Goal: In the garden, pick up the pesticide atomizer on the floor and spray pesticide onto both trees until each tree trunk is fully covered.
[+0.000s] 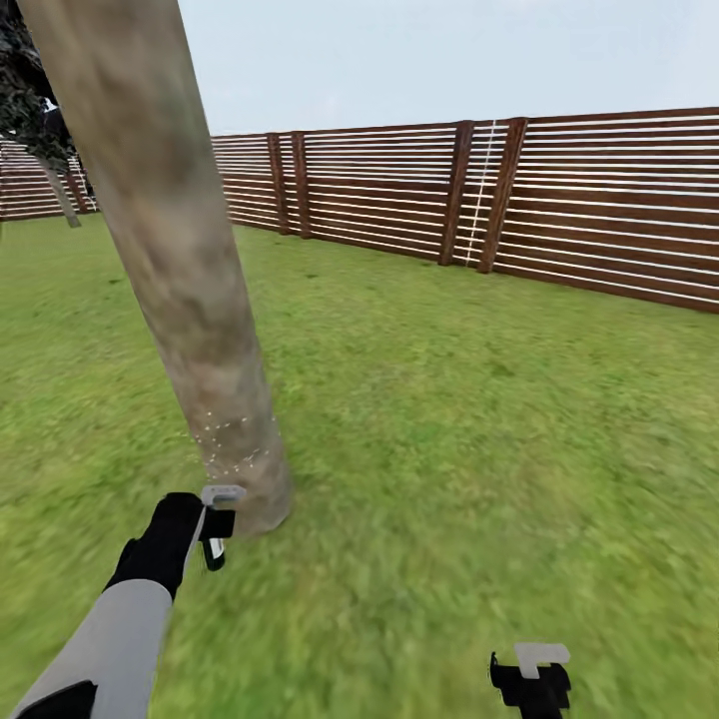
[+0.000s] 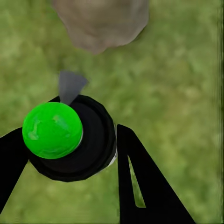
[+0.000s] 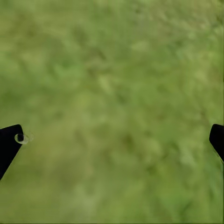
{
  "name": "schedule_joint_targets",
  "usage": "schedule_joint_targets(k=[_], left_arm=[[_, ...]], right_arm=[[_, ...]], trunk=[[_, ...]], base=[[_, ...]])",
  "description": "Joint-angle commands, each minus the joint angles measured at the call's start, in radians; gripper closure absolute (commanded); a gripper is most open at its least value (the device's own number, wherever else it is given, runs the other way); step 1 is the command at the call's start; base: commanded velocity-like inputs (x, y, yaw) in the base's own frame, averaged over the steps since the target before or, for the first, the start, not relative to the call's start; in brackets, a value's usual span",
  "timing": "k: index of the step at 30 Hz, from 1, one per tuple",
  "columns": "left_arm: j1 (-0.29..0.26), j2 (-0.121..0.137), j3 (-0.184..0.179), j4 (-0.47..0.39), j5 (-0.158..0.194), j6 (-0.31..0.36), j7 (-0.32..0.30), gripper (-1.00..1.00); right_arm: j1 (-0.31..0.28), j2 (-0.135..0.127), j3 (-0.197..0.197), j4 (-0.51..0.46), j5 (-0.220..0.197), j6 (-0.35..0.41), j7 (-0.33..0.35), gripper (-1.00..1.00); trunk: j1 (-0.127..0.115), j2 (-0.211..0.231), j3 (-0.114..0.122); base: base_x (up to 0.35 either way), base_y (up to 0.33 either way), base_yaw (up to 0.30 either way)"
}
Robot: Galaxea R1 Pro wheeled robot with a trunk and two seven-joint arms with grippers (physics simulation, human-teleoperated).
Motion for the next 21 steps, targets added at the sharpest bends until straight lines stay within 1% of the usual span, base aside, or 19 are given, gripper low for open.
schedule_joint_targets(k=[1,2,6,12,14,15,16,17,18,21], left_arm=[[-0.001,-0.004,0.006,-0.004,-0.012,0.002,-0.010,1.00],[-0.001,-0.006,0.006,-0.009,-0.013,0.001,-0.009,1.00],[0.000,-0.009,0.029,-0.017,-0.012,-0.005,-0.009,1.00],[0.000,-0.007,0.038,-0.018,-0.013,-0.016,-0.009,1.00],[0.000,-0.006,0.057,-0.018,-0.014,-0.016,-0.008,1.00],[0.000,-0.001,0.072,-0.018,-0.015,-0.017,-0.008,1.00],[0.000,0.003,0.090,-0.018,-0.016,-0.018,-0.008,1.00],[0.000,0.002,0.102,-0.016,-0.015,-0.020,-0.008,1.00],[0.000,-0.003,0.101,-0.013,-0.015,-0.020,-0.008,1.00],[0.000,-0.007,0.100,-0.007,-0.014,-0.021,-0.008,1.00]], right_arm=[[-0.001,0.000,-0.007,0.000,0.011,-0.003,-0.004,-1.00],[-0.001,-0.001,-0.007,-0.001,0.011,-0.002,-0.004,-1.00],[-0.001,-0.001,-0.008,-0.001,0.012,-0.002,-0.004,-1.00],[-0.001,-0.001,-0.008,-0.001,0.010,-0.002,-0.004,-1.00],[-0.001,0.000,-0.007,-0.001,0.011,-0.002,-0.004,-1.00],[-0.001,0.000,-0.007,-0.001,0.010,-0.002,-0.005,-1.00],[-0.001,0.000,-0.007,-0.001,0.010,-0.002,-0.005,-1.00],[-0.001,0.000,-0.008,-0.001,0.010,-0.002,-0.006,-1.00],[-0.001,0.000,-0.008,-0.001,0.010,-0.003,-0.006,-1.00],[-0.001,0.000,-0.008,-0.001,0.010,-0.002,-0.006,-1.00]], trunk=[[0.000,0.000,-0.001],[0.000,0.000,-0.001],[0.000,0.000,-0.001],[0.000,0.000,-0.001],[0.000,0.000,-0.001],[0.000,0.000,-0.001],[0.000,0.000,-0.001],[0.000,0.000,-0.001],[0.000,0.000,-0.001],[0.000,0.000,-0.001]], base=[[0.210,-0.201,0.030],[0.101,-0.240,0.012],[-0.008,-0.263,0.002],[-0.208,-0.209,0.000],[-0.233,-0.197,0.000],[-0.232,-0.197,0.069],[-0.215,-0.207,0.190],[-0.082,-0.251,0.268],[-0.022,-0.263,0.274],[0.060,-0.268,0.277]])
